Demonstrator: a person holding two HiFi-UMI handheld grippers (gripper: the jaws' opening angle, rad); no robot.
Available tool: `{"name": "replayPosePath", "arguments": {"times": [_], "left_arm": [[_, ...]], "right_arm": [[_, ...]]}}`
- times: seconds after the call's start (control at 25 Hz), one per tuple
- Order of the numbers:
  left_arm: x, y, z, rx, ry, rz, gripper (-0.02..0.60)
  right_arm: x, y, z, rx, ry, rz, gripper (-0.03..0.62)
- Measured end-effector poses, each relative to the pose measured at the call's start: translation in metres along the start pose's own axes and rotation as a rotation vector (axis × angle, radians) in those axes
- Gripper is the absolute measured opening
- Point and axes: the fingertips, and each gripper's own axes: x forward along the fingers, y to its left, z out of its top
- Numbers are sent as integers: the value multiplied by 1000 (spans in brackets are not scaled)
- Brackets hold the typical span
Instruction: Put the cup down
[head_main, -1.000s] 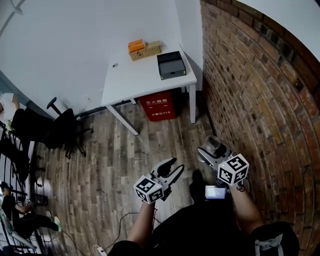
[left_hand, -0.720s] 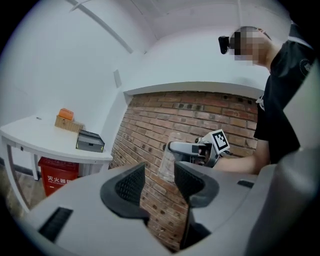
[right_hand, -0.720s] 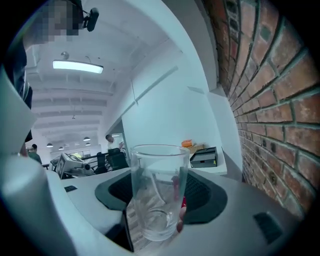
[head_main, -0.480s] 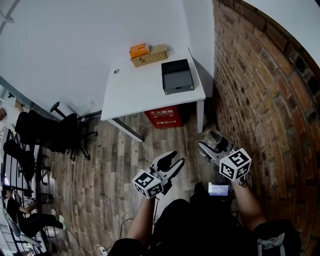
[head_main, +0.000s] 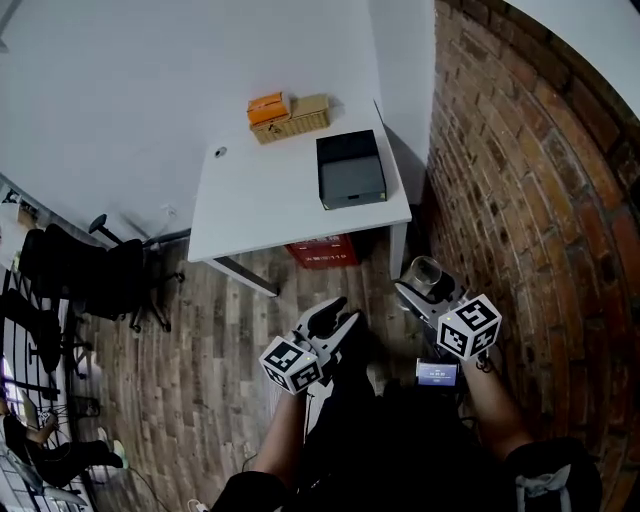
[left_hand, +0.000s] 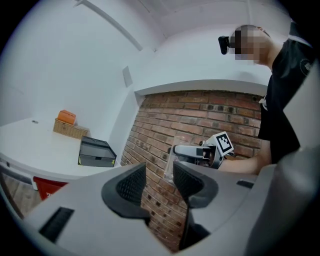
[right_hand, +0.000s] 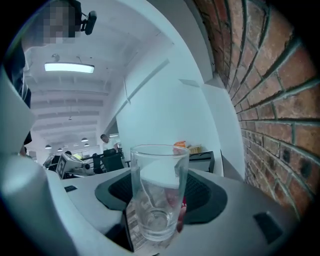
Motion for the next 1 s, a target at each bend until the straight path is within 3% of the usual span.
{"name": "replayPosePath", "arguments": {"times": [0.6, 1.0], "left_arm": [[106, 172, 73, 2, 41, -130, 175], [144, 257, 115, 19, 71, -170, 173]], "right_arm": [[145, -110, 63, 1, -29, -141, 288], [231, -147, 90, 17, -30, -178, 288]]}}
